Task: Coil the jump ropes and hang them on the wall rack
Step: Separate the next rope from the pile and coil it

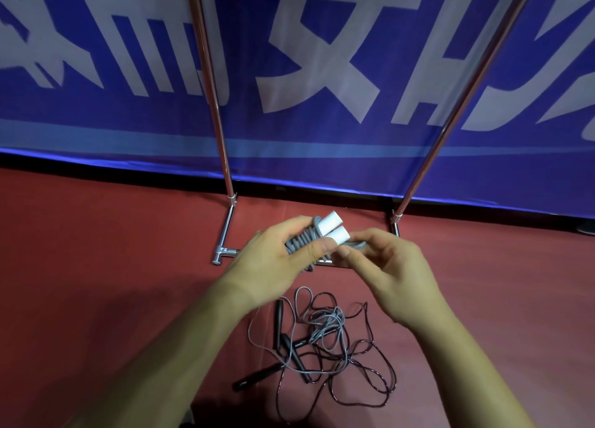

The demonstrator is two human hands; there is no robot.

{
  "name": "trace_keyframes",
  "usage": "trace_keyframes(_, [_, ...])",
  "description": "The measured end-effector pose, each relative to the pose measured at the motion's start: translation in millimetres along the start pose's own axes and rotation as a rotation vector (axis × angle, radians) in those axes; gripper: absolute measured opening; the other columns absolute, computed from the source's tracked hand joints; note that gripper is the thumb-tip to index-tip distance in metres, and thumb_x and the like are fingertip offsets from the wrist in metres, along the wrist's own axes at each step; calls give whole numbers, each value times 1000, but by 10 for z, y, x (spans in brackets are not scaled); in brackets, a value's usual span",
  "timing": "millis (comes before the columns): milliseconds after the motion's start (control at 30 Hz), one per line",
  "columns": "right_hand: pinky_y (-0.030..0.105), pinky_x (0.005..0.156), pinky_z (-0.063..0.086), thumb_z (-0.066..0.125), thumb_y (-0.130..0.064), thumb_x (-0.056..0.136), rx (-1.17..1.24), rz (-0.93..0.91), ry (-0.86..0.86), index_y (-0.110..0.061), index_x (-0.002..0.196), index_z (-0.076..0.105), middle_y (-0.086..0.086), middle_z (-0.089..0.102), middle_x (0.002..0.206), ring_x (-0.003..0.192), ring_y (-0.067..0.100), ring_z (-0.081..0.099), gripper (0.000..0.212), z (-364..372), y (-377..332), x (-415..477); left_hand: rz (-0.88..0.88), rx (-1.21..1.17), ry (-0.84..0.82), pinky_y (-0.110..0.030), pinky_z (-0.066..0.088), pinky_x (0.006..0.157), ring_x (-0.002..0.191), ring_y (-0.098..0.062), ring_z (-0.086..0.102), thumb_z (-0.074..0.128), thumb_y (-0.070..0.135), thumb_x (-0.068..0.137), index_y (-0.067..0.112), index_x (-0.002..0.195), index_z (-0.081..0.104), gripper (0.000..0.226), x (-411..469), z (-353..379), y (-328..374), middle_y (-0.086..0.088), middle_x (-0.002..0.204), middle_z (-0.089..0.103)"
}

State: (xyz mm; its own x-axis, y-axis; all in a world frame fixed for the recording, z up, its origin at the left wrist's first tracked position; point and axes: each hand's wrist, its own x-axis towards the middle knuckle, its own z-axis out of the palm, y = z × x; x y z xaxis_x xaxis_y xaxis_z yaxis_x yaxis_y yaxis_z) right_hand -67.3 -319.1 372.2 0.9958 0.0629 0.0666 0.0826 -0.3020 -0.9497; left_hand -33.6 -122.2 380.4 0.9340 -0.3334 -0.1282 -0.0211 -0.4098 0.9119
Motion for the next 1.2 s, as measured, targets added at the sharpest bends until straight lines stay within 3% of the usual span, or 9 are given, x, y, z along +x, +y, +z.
trace_keyframes(200, [11, 70, 52, 74, -25, 89, -245, -94, 34, -24, 94, 72, -19, 75, 79, 79, -5, 71, 5, 29, 5, -30, -64, -72, -23, -32, 45, 48, 41, -12, 49, 58, 66, 84, 43, 100, 68, 29, 24, 52, -31, -2, 66, 65])
trace_keyframes(300, [11, 71, 51, 75, -22, 88, -164, -84, 60, -20, 93, 72, -17, 76, 79, 80, -4, 71, 6, 39, -9, -36, -71, -61, -34, -34, 46, 50, 41, -12, 50, 56, 66, 86, 43, 101, 67, 30, 22, 42, -10, -5, 70, 67])
trace_keyframes(433, [21, 72, 53, 79, -11, 82, 90, -65, 184, -12, 90, 66, -4, 76, 75, 75, 10, 73, 15, 109, -45, -16, -58, -91, -55, -35, 46, 51, 45, -17, 51, 47, 76, 81, 45, 105, 64, 43, 18, 56, 9, -6, 72, 67])
trace_keyframes(567, [27, 74, 54, 78, -12, 82, 73, -166, 223, -17, 93, 67, -3, 74, 80, 74, 15, 69, 16, 183, -56, -7, -93, -138, -46, -31, 45, 51, 47, -20, 54, 43, 66, 96, 41, 103, 63, 33, 14, 86, -18, 6, 67, 64])
trace_keyframes(733, [25, 67, 49, 75, -14, 86, 17, -185, 232, -21, 89, 69, -3, 68, 78, 69, 16, 60, 9, 210, -63, -1, -137, -206, 2, -32, 44, 50, 47, -21, 53, 37, 53, 105, 46, 96, 63, 28, 6, 95, 16, -1, 67, 62])
trace_keyframes(833, [29, 65, 47, 73, -9, 88, 65, -172, 241, -20, 88, 70, 2, 65, 74, 68, 20, 57, 11, 220, -77, 6, -128, -162, 4, -33, 44, 51, 46, -21, 53, 34, 42, 106, 38, 90, 62, 32, 10, 63, 34, -2, 65, 60])
trace_keyframes(1000, [20, 59, 42, 71, -6, 89, 168, -114, 207, -11, 80, 64, 8, 52, 63, 61, 8, 47, 11, 245, -89, -1, -113, -98, 39, -34, 44, 48, 44, -18, 53, 40, 33, 102, 31, 90, 65, 28, 14, 19, 56, 2, 61, 61])
trace_keyframes(1100, [20, 64, 43, 71, -11, 90, 107, -150, 172, -15, 83, 64, 7, 57, 70, 65, 9, 50, 11, 254, -99, -10, -139, -164, 43, -30, 41, 45, 44, -22, 52, 45, 35, 97, 23, 90, 67, 26, 34, 4, 30, -5, 62, 63])
trace_keyframes(1200, [21, 74, 46, 70, -16, 90, 6, -184, 206, -22, 91, 67, 2, 62, 92, 83, 14, 60, 6, 249, -57, 21, -157, -261, 20, -29, 39, 44, 44, -24, 49, 46, 41, 85, 19, 86, 66, 29, 63, 3, -1, -9, 62, 62])
